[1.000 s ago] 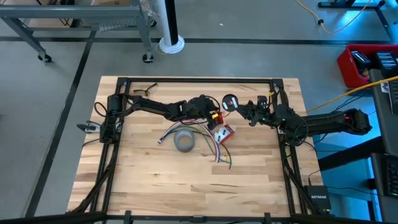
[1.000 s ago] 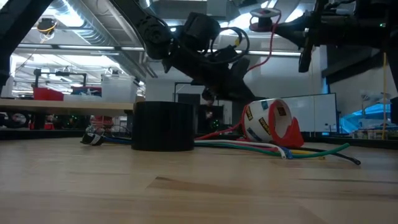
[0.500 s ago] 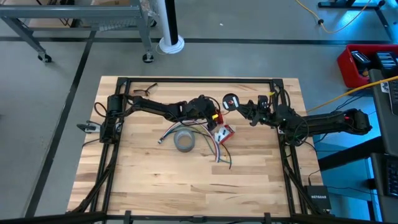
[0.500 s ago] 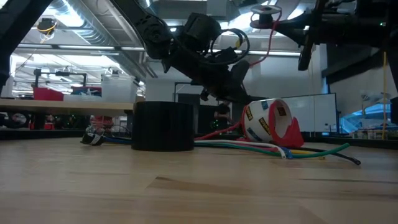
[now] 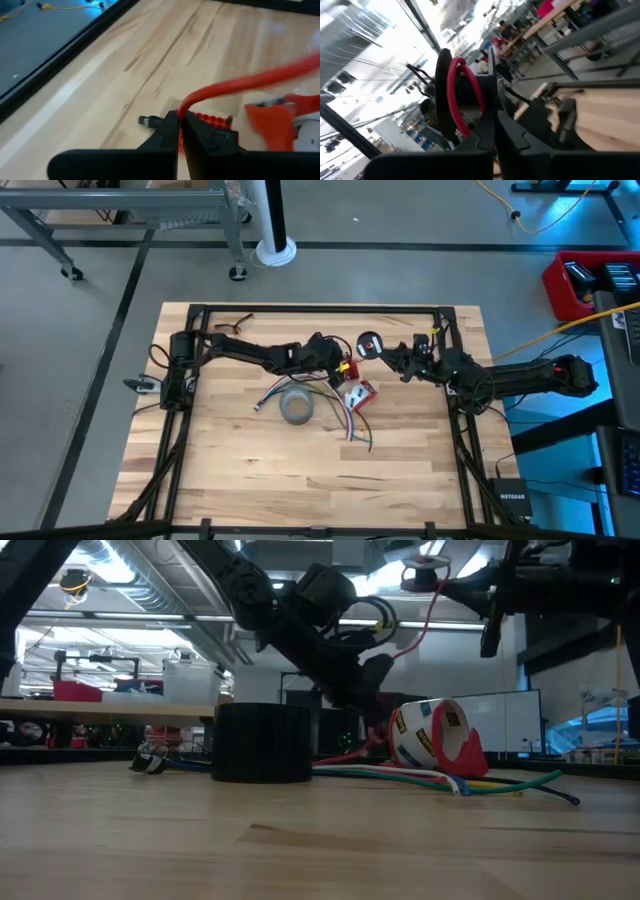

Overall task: Coil cords
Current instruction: Coil the red wire on the black spool

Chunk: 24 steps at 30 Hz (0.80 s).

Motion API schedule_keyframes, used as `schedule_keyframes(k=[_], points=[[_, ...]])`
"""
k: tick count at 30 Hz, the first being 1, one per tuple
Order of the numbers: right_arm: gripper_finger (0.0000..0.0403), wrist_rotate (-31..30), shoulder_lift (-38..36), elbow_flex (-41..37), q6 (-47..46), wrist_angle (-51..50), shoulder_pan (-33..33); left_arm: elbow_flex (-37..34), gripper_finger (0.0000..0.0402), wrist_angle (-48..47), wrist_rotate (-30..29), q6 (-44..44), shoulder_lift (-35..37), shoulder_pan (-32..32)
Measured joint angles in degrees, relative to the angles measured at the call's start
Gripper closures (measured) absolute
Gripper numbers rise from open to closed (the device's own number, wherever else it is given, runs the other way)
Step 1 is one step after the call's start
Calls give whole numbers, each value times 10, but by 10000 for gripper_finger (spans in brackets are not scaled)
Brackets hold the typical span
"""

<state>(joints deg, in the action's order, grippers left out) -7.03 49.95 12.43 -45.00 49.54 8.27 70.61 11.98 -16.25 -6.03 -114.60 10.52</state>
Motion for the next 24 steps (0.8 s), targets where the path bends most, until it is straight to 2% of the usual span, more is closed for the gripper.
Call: schedule_keyframes(k=[8,13,18,24], points=[[400,2,-7,0,-32,-113,0,0,400,-95,-6,-4,52,26],[400,5,-7,0,-49,-204,0,5,400,-198,-1,-52,77,41],[401,-8,-5,0,-49,-260,0,31,400,-304,41,-101,78,53],[401,-11,8,0,-60,-288,0,54,401,-305,113,-169,77,70]])
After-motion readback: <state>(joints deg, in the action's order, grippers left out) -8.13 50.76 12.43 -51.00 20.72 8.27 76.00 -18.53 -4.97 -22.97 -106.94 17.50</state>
